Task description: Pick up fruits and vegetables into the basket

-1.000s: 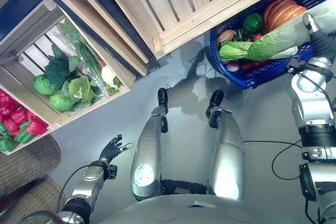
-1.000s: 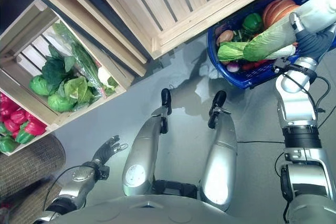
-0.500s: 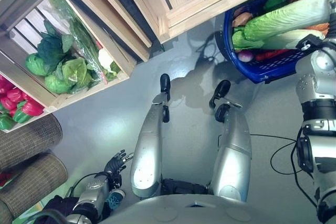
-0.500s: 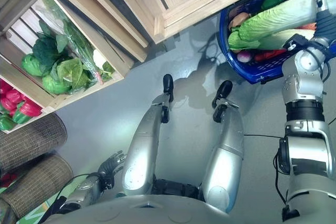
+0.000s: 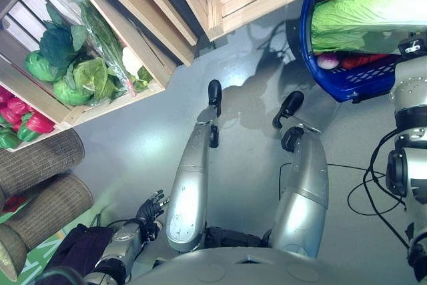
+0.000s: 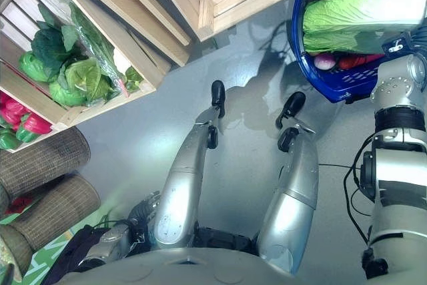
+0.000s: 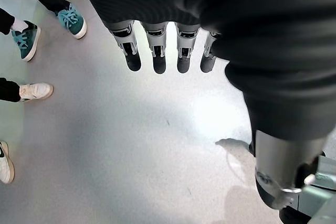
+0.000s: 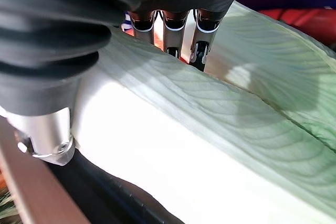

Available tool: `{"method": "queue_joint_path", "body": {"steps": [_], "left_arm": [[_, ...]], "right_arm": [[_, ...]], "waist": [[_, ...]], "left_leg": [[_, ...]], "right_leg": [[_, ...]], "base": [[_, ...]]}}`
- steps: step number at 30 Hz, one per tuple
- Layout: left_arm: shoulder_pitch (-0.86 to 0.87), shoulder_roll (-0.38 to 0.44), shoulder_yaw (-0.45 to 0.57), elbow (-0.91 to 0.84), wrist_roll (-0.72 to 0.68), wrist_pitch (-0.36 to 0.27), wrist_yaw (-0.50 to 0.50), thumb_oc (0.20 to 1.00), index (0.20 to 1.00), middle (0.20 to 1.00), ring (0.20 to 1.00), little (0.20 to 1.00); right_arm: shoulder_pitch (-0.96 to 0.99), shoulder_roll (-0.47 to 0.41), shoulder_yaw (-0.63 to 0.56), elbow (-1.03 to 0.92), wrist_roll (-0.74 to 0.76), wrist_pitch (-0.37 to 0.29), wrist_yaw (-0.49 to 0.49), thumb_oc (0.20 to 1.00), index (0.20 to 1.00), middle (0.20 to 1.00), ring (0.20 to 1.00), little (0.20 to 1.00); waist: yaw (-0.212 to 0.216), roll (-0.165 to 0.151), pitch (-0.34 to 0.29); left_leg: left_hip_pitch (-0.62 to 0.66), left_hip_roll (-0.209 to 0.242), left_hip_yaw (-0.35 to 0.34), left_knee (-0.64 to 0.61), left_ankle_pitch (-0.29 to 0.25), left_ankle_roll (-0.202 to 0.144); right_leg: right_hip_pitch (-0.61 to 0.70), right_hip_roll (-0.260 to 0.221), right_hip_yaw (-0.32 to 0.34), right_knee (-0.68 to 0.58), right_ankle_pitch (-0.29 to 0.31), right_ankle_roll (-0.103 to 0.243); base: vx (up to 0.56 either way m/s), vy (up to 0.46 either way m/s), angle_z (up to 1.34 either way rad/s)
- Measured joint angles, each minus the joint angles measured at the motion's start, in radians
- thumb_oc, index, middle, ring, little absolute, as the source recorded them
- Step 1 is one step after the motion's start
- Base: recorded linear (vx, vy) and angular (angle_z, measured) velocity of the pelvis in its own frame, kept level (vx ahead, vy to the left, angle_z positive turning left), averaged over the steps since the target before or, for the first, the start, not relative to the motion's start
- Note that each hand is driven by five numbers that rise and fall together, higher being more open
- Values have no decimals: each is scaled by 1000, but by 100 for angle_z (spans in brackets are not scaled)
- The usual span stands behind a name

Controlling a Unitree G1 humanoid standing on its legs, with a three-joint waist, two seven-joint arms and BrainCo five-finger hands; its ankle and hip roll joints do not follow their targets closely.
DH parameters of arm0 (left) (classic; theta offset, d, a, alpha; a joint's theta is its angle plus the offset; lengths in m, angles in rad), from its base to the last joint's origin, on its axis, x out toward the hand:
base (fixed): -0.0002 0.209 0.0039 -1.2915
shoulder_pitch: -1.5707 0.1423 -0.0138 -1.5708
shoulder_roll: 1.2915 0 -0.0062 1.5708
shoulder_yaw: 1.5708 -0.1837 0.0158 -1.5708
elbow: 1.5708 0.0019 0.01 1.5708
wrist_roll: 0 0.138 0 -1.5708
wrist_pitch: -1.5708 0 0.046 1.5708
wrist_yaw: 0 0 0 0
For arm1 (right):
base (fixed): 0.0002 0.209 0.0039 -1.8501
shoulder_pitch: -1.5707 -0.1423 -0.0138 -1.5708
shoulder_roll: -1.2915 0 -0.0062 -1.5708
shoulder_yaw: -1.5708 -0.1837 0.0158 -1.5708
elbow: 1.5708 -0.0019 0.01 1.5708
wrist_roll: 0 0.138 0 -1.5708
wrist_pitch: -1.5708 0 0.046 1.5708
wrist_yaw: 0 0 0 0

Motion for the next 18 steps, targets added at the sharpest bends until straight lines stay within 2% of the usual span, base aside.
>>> {"method": "queue_joint_path", "body": {"steps": [1,2,6,9,14,18], "left_arm": [[0,1,-1,0,0,0,-3,1000,1000,1000,1000,1000],[0,2,-3,-1,0,0,-4,1000,1000,1000,1000,1000],[0,8,-3,-6,0,-2,-13,1000,1000,1000,1000,1000],[0,8,-3,-14,0,-2,-12,1000,1000,1000,1000,1000],[0,8,-2,-58,0,-3,-5,1000,1000,1000,1000,1000],[0,7,0,-54,1,2,30,1000,1000,1000,1000,1000]], "right_arm": [[-9,0,0,14,5,13,8,489,489,489,489,489],[-9,-1,0,19,12,28,15,1000,1000,1000,1000,1000],[-10,-3,1,63,13,66,26,1000,1000,1000,1000,1000],[-5,4,2,75,-19,58,-7,1000,1000,1000,1000,1000],[44,11,3,10,-185,-23,-97,1000,1000,1000,1000,1000],[116,23,0,-107,-321,-66,-165,1000,1000,1000,1000,1000]], "waist": [[1,0,0],[1,0,0],[5,0,0],[9,0,0],[14,0,0],[-2,1,0]], "left_leg": [[-4,0,0,3,0,0],[-5,0,0,5,0,0],[-5,-2,0,8,0,0],[-3,-2,-1,9,1,1],[50,-2,0,-1,1,2],[137,0,0,-44,5,6]], "right_leg": [[-3,0,0,0,0,0],[-3,0,1,1,-1,0],[-3,-2,2,1,-3,4],[0,-3,2,1,-3,5],[57,-3,-3,-11,-1,2],[147,4,-13,-54,4,16]], "base": [[0,0,0],[0,0,0],[-18,-3,0],[-40,12,1],[-43,45,0],[-31,90,-2]]}}
